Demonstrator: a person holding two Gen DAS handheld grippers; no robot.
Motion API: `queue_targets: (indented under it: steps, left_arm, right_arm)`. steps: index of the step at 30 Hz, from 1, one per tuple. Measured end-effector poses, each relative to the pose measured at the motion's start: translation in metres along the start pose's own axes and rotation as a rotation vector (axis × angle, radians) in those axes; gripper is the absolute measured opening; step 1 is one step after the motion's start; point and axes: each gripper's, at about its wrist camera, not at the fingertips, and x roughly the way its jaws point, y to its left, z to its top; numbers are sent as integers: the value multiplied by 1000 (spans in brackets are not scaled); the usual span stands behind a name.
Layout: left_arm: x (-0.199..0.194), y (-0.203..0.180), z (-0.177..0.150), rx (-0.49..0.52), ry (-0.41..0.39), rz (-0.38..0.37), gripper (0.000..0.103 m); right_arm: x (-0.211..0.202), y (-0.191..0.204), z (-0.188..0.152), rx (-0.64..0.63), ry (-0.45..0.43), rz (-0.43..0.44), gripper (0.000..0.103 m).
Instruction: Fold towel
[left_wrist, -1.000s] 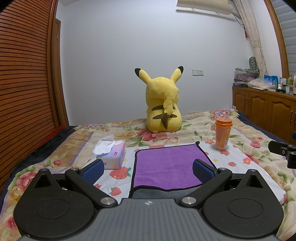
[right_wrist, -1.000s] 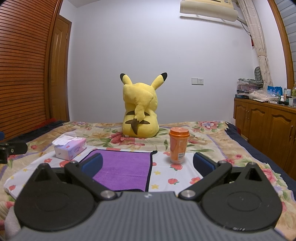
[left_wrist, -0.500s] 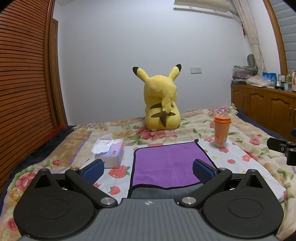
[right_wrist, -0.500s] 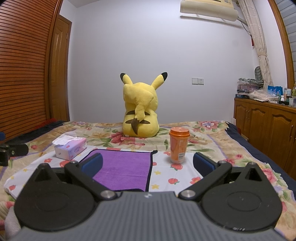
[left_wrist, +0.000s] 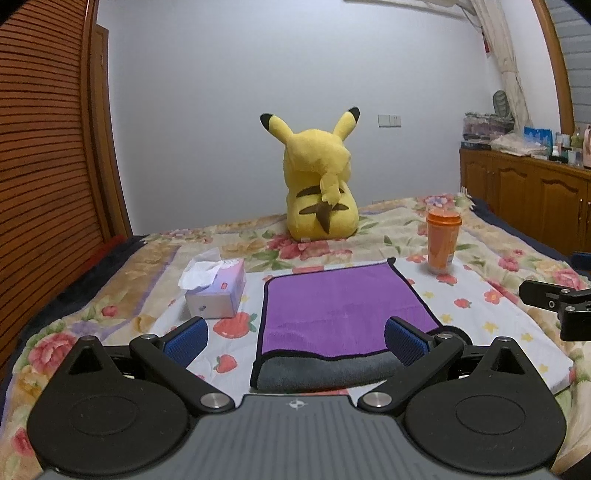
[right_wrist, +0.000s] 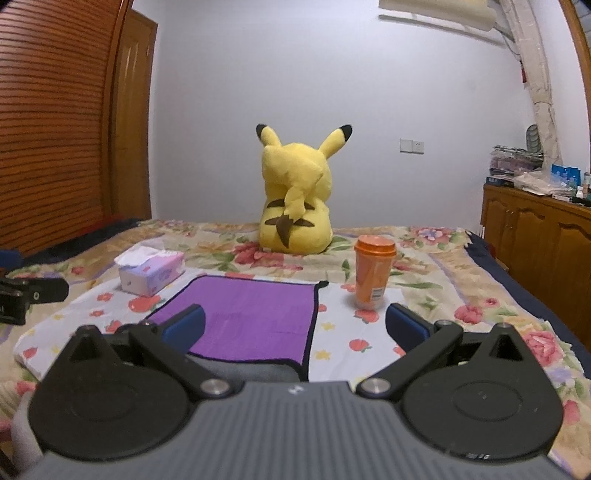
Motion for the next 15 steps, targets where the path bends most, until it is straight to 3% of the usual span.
queue_targets:
  steps: [15]
  left_arm:
    - [35,1,1,36,78,-5,103]
  right_arm:
    - [25,2,1,-1,44,50,103]
